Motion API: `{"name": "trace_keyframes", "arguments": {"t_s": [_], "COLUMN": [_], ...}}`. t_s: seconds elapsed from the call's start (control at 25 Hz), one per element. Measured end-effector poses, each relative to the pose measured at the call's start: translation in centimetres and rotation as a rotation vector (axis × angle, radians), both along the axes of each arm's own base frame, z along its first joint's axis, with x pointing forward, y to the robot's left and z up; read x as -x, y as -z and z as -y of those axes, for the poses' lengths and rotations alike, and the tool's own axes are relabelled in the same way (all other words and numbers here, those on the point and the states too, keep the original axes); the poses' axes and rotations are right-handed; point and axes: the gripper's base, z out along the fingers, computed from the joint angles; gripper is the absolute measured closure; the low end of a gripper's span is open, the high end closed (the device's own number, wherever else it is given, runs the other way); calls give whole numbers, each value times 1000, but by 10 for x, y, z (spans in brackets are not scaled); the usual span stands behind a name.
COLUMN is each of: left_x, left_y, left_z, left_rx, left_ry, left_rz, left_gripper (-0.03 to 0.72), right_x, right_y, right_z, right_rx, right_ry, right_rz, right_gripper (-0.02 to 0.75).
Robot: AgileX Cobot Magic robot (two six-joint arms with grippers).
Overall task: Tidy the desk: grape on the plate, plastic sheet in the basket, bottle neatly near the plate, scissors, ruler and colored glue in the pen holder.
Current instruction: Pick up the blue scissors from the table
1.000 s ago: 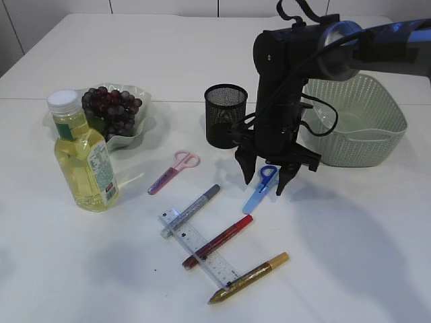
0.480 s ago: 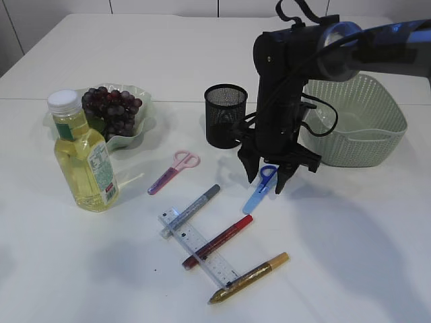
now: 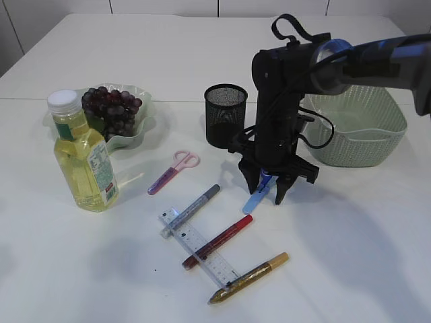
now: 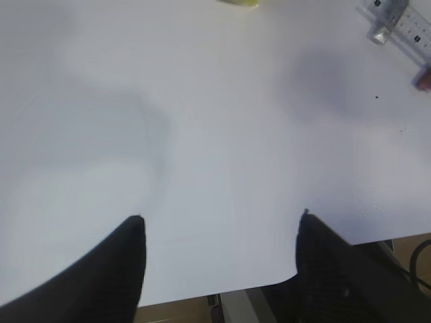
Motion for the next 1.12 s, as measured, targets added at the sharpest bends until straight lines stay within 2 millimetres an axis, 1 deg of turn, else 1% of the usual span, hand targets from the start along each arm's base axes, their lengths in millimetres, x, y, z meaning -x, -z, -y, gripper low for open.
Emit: {"name": "trace_keyframes", "arguments": {"t_s": [0.04, 0.2, 0.44, 0.68, 0.88, 1.12], "left_x": [0, 0, 0, 0, -1, -1], "left_y": [0, 0, 0, 0, 1, 1], "left_z": [0, 0, 0, 0, 0, 0], "left_rx": [0, 0, -2, -2, -3, -4], "left_ry": [0, 0, 0, 0, 0, 0], "left_rz": [0, 0, 1, -1, -5, -3], "left_gripper": [182, 182, 182, 182, 182, 182], "right_x": [0, -1, -2, -3, -4, -4], "right_y": [4, 5, 6, 6, 6, 6], "right_z": [-1, -3, -2, -1, -1, -1], "right_rx": [-6, -26, -10, 2, -1, -2], "right_ry": [4, 12, 4, 2, 2, 8], "right_rz": [-10, -8, 5, 13, 21, 22], "right_gripper": [299, 307, 382, 405, 476, 512]}}
